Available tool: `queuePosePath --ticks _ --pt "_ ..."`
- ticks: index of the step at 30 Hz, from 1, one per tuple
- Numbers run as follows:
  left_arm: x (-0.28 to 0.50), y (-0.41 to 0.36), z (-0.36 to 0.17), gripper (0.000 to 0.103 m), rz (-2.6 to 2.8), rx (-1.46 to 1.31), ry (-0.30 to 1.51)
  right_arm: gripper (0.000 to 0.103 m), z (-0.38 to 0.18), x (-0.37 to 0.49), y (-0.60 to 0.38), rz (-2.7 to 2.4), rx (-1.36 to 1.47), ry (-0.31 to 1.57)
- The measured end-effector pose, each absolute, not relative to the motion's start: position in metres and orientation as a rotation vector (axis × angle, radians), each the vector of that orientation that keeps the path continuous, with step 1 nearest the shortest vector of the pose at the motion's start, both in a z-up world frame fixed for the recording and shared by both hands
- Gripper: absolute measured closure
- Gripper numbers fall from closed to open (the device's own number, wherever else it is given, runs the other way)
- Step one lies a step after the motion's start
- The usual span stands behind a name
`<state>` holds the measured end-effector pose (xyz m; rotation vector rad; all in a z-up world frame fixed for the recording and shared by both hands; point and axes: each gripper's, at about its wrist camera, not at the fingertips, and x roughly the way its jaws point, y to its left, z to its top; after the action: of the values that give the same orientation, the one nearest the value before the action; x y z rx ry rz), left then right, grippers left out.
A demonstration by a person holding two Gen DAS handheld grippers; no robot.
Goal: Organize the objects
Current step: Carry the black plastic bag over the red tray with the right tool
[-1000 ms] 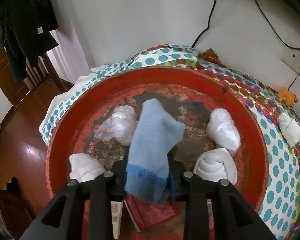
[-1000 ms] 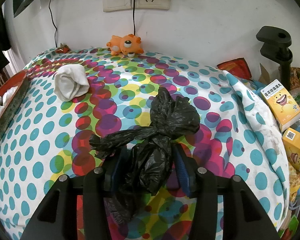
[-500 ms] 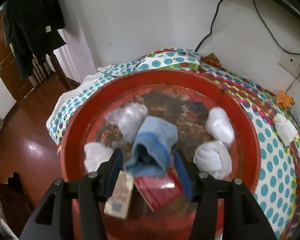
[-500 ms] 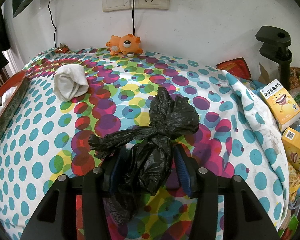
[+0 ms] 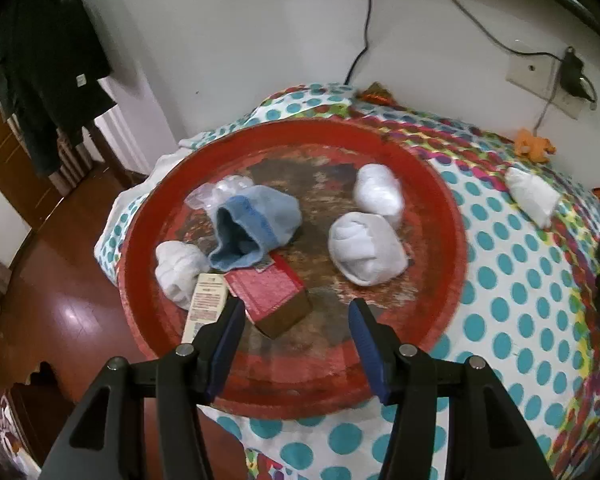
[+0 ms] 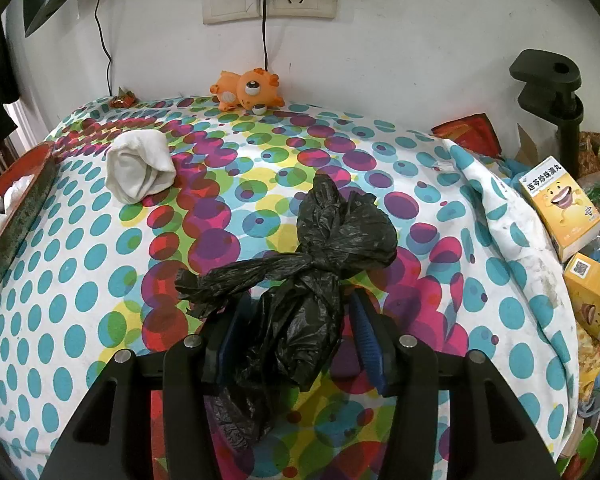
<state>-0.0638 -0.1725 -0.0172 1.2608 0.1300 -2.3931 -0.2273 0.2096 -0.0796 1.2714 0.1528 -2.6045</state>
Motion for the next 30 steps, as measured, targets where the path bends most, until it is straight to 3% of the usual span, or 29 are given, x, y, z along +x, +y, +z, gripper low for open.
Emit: queuePosePath --ticks 7,9,11,13,30 --pt "-0.054 -0.172 -0.014 0.048 -2.379 1.284 0.091 0.053 -0.079 -0.218 0.217 -2.596 1.267 0.146" --pt "-0.051 -0.176 -0.015 0.048 -2.365 1.288 0.11 0.061 -0.077 -0.215 0.218 -2.608 1.267 0.146" --pt "-0.048 -0.178 -0.015 0.048 -2.362 1.289 0.12 0.076 -0.076 -0.214 0.219 -2.617 1.276 0.135" --pt "-0.045 -0.18 -0.015 0.048 -2.361 1.288 0.123 0.08 -0.074 -0.212 0.223 -2.619 1.289 0.116" --pt "-0.016 -0.214 -0.016 0.048 -2.31 1.278 0.243 0.082 -0.042 -0.184 0.149 -2.561 1.194 0.165"
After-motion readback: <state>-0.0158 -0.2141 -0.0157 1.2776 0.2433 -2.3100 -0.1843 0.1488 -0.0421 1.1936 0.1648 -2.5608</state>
